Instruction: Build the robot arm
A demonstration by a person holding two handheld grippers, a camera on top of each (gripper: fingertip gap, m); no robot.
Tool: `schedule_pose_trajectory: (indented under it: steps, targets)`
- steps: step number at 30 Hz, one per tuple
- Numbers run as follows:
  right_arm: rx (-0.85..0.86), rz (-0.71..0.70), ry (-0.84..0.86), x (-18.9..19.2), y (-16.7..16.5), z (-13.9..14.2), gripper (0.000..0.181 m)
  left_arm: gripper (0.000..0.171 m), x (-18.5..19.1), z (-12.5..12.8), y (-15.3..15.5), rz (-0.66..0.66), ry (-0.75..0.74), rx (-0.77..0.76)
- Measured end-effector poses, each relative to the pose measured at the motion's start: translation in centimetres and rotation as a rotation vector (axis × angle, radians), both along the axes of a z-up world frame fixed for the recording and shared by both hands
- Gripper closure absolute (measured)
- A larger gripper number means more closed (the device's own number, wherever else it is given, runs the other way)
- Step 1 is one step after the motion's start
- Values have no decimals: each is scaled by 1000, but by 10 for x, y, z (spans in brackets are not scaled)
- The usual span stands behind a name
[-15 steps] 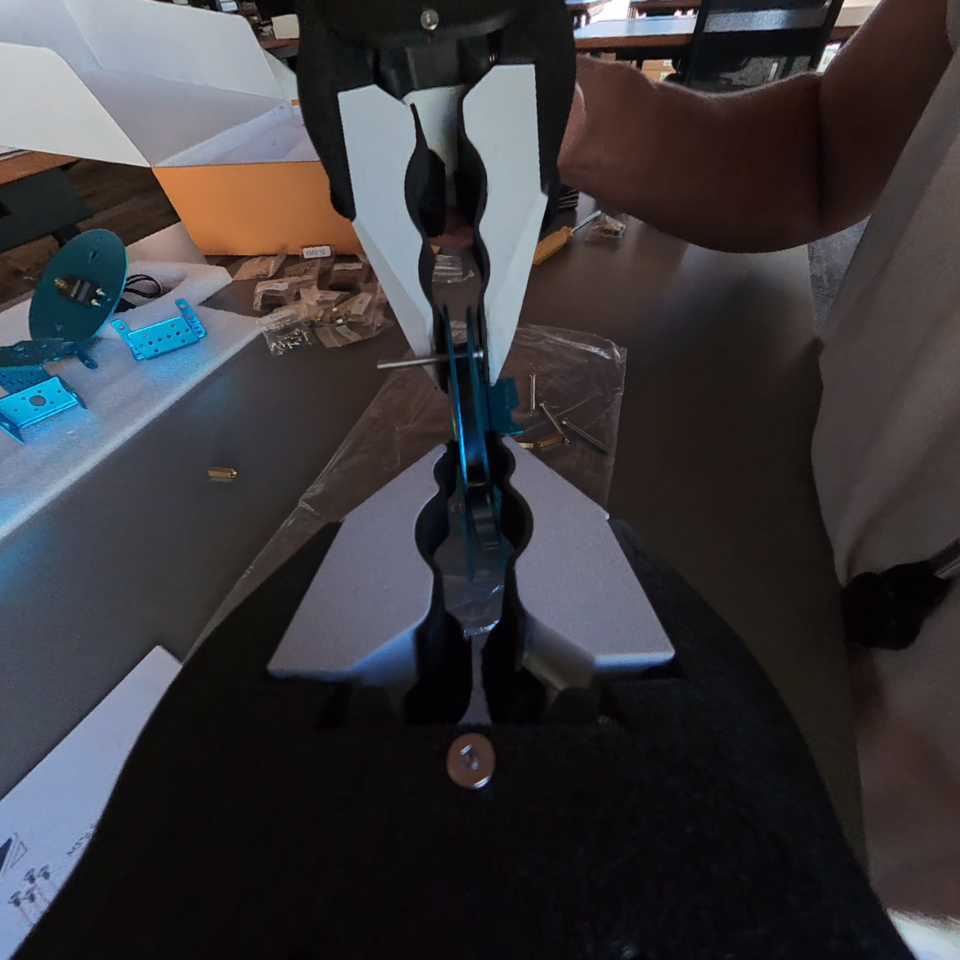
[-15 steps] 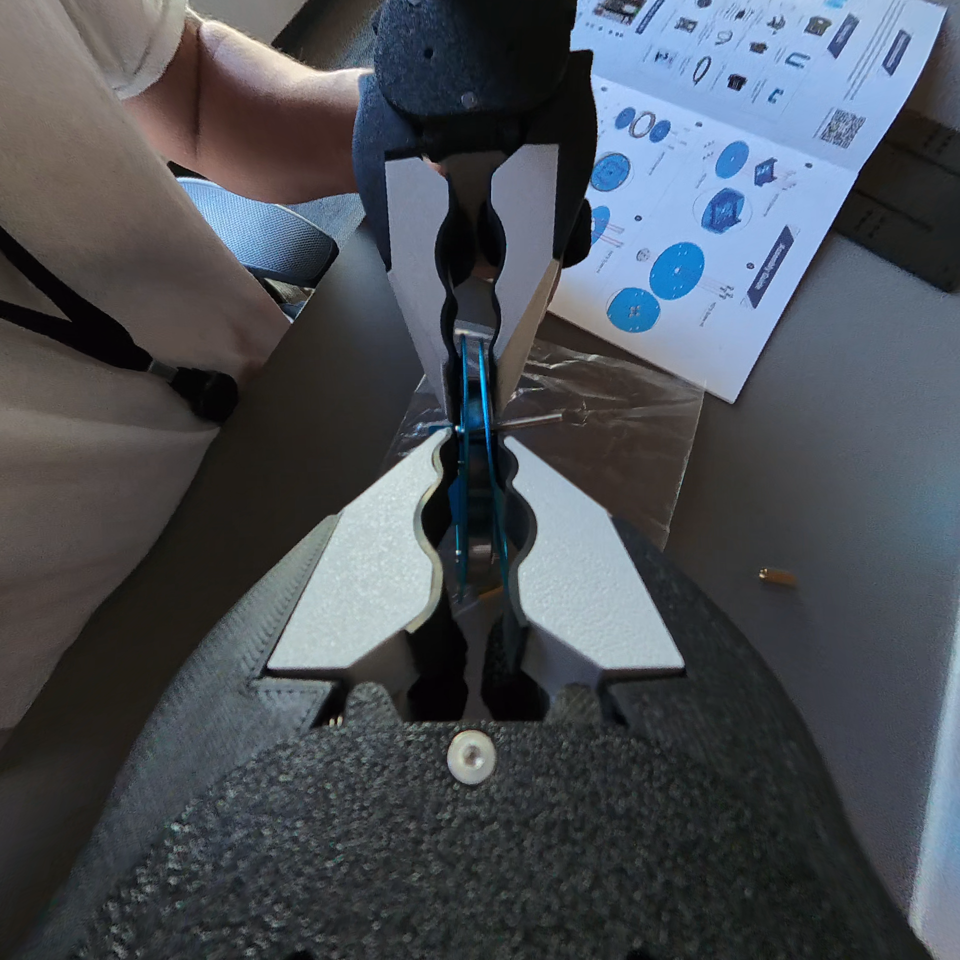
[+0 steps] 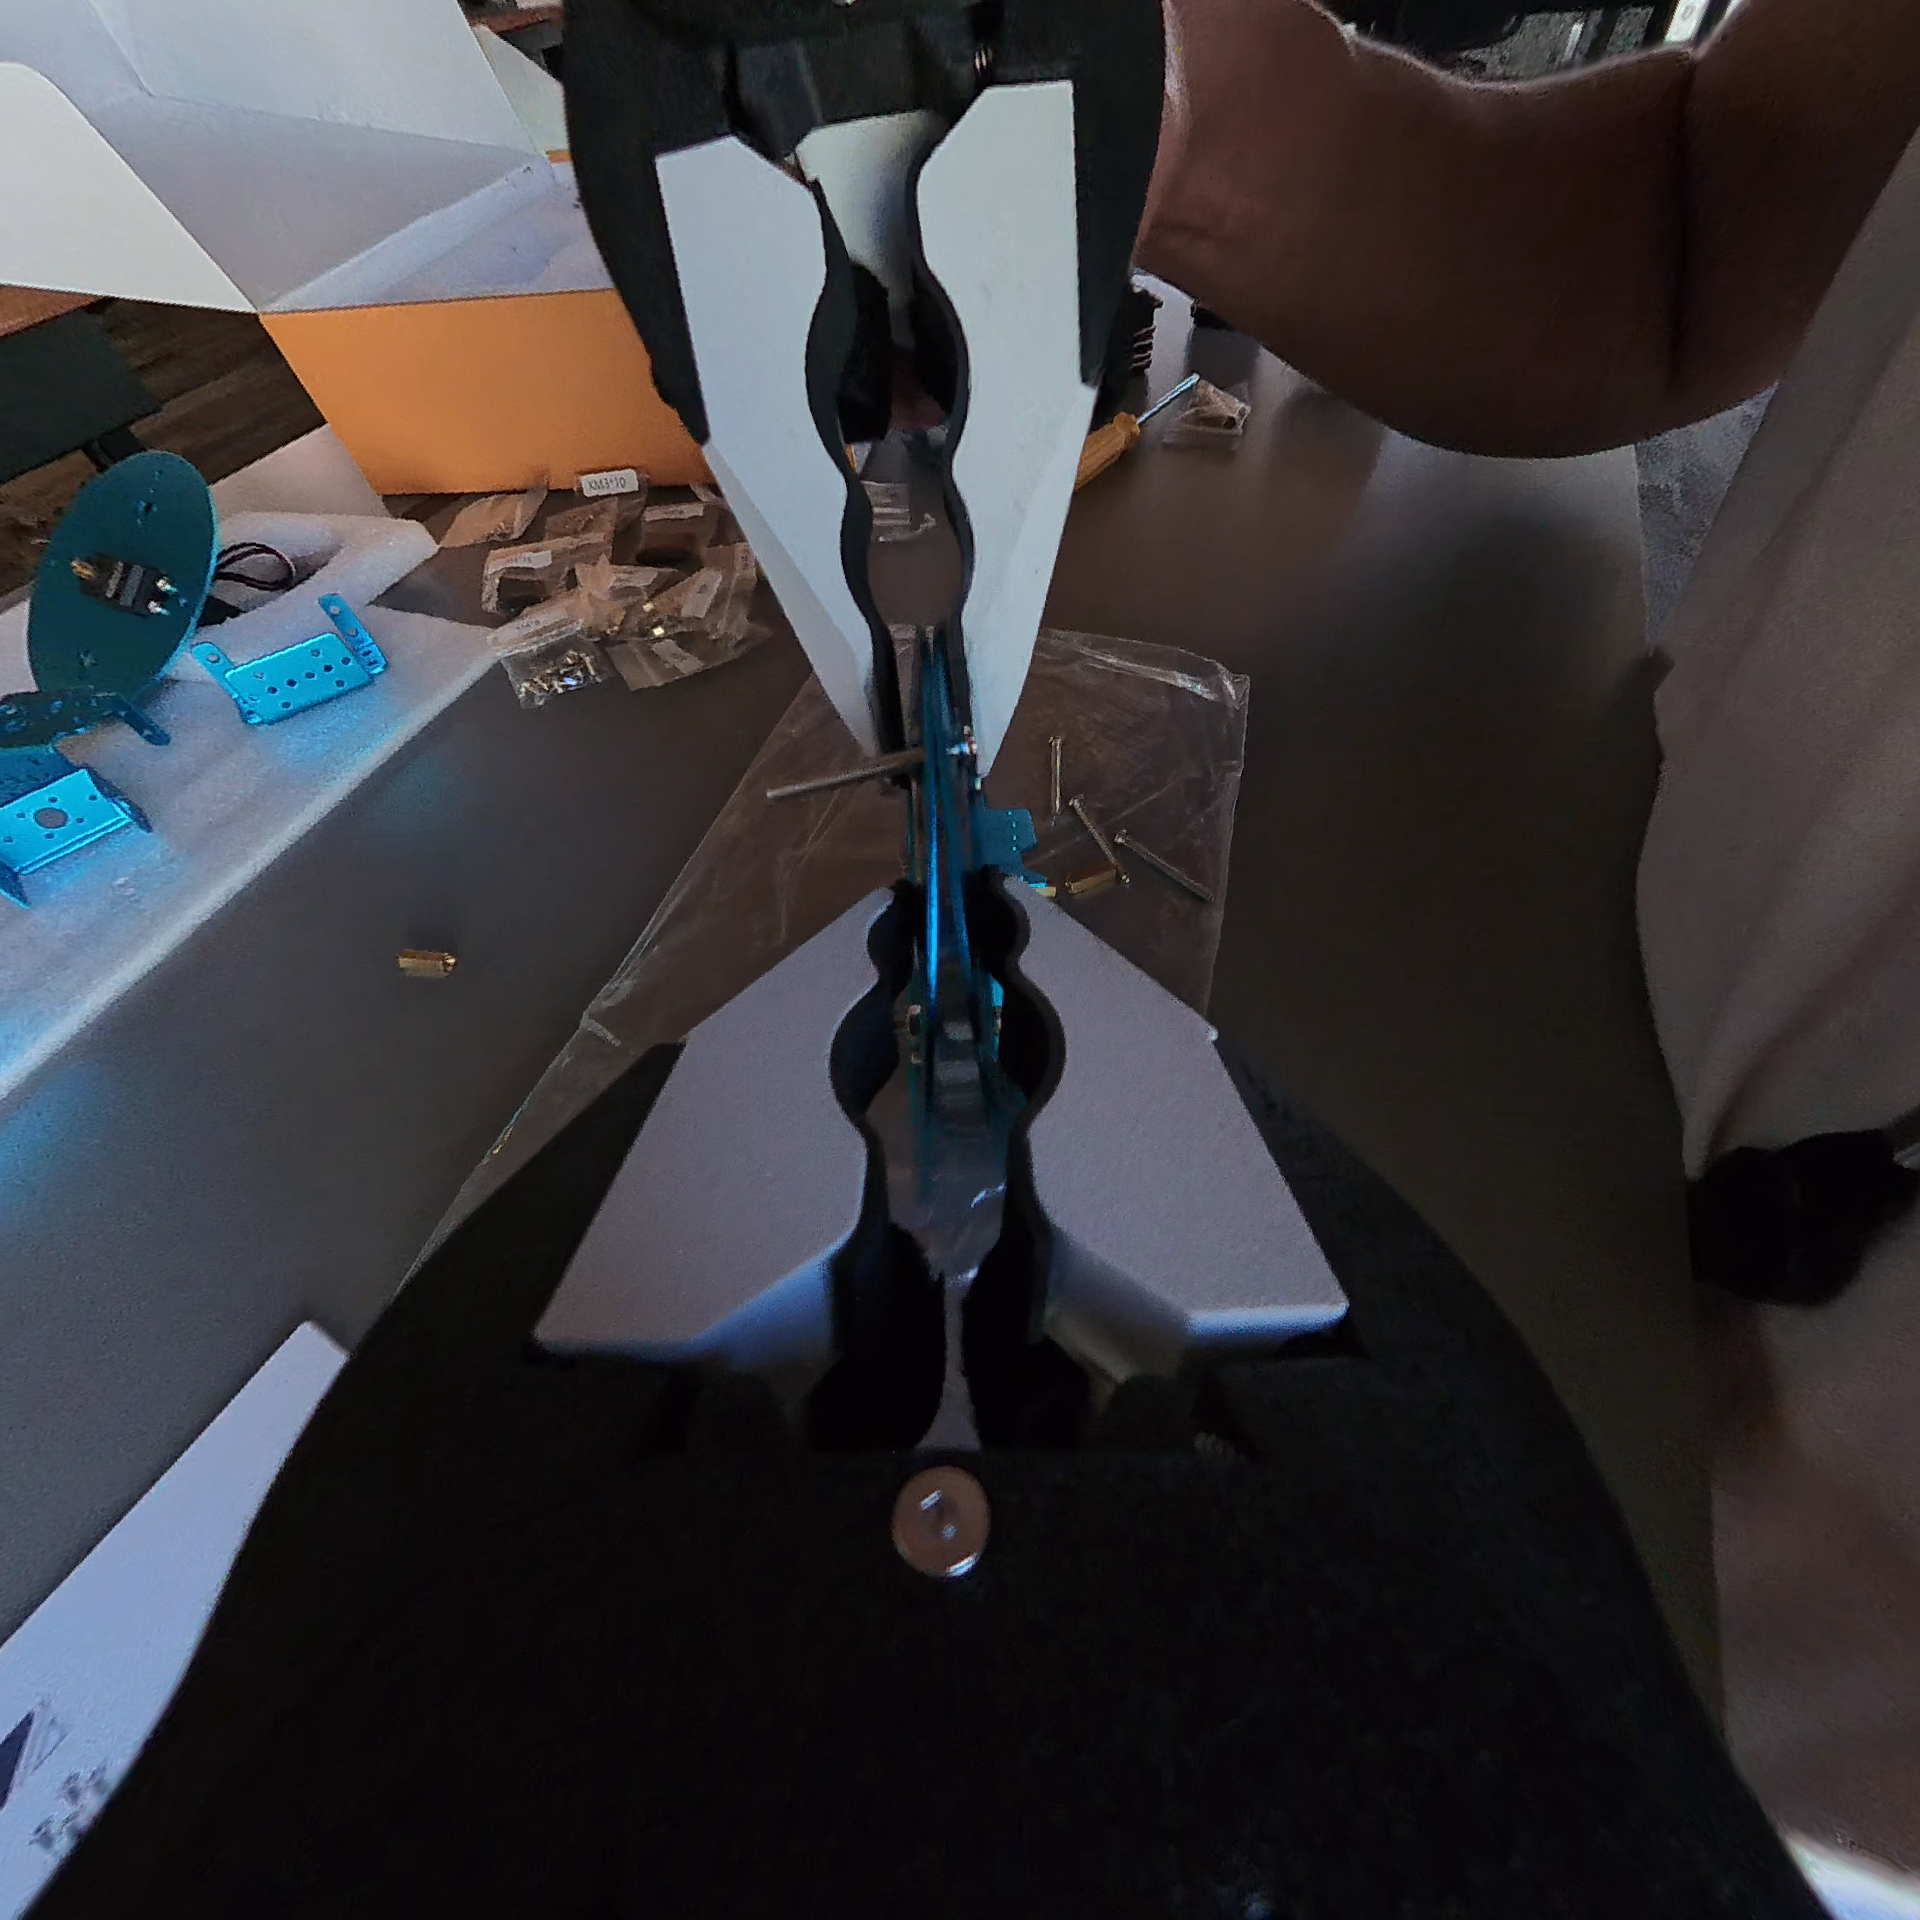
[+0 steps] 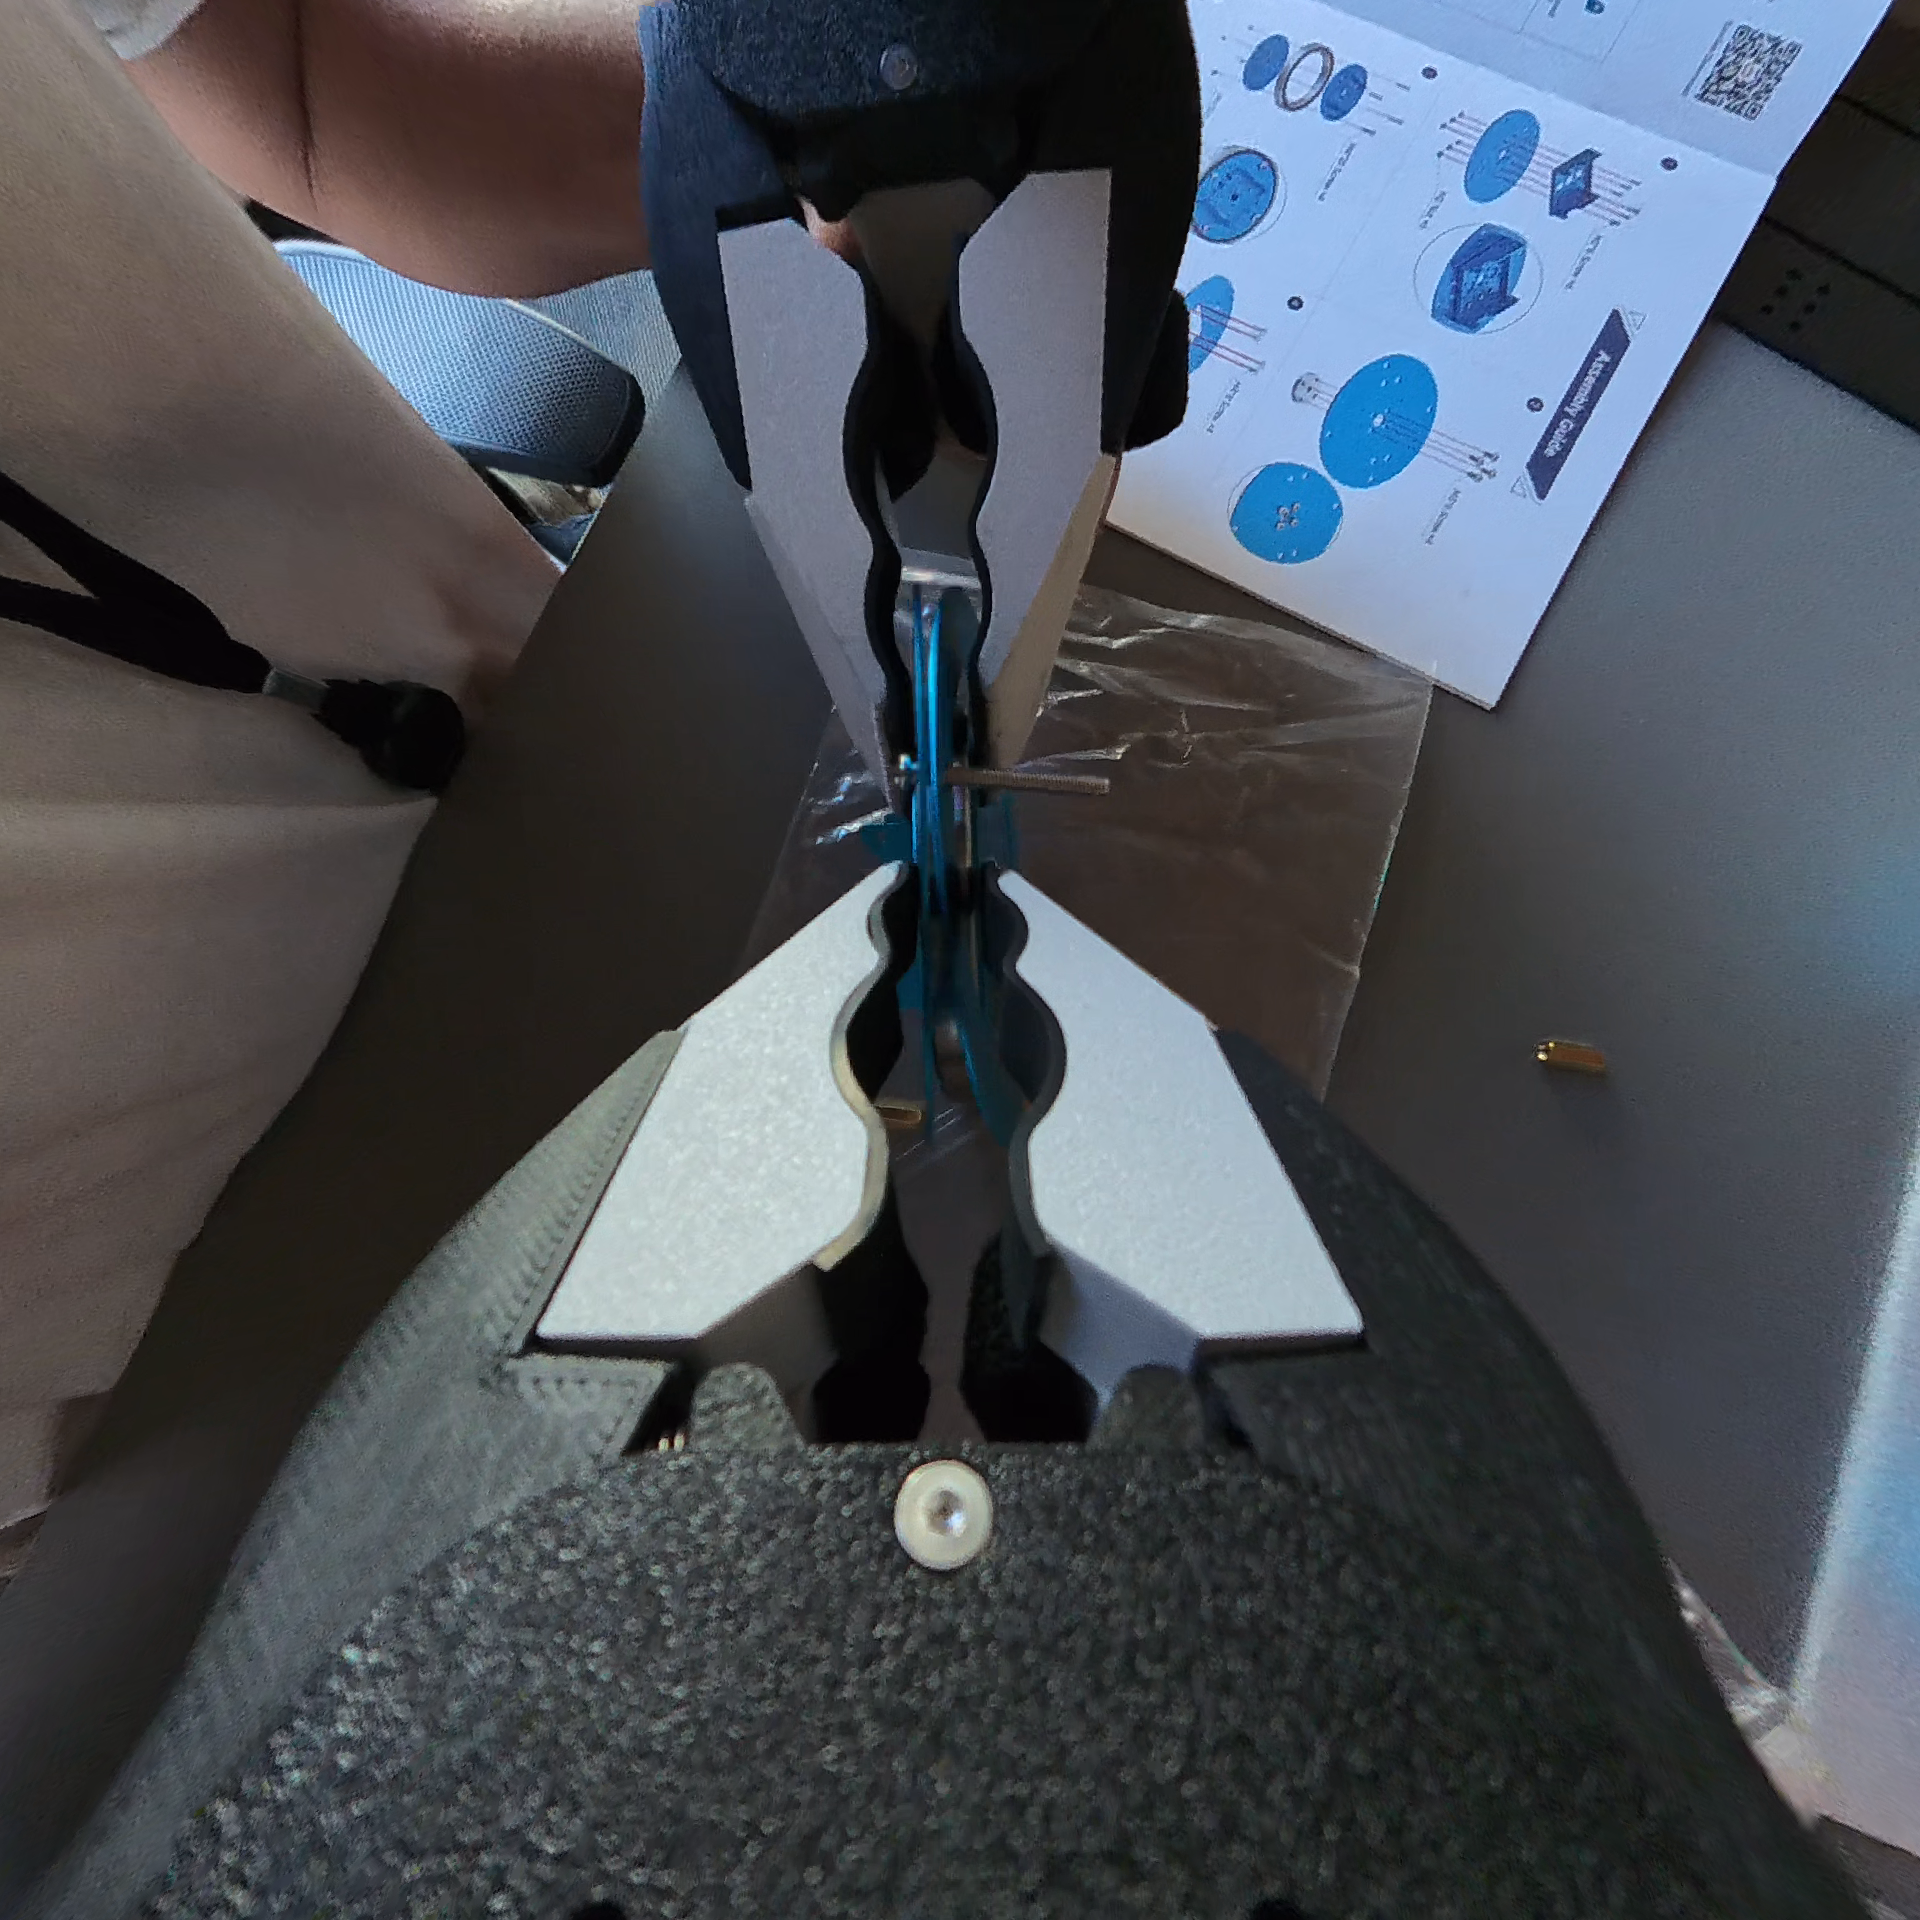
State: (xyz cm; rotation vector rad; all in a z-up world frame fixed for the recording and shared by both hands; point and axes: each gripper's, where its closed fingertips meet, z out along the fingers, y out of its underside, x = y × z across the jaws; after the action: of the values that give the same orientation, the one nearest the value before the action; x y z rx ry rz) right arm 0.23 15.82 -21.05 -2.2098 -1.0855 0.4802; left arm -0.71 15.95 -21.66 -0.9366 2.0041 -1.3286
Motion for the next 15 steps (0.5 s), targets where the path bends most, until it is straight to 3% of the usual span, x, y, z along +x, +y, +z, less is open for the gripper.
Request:
schedule_pose_trajectory:
  steps: [5, 15]
  targets:
    - [4, -29, 69, 6, -6, -4, 157, 160, 5, -1, 2, -2, 28, -49]
    - [81, -32, 152, 14, -1, -9, 163, 159, -5, -4, 8, -17, 40, -58]
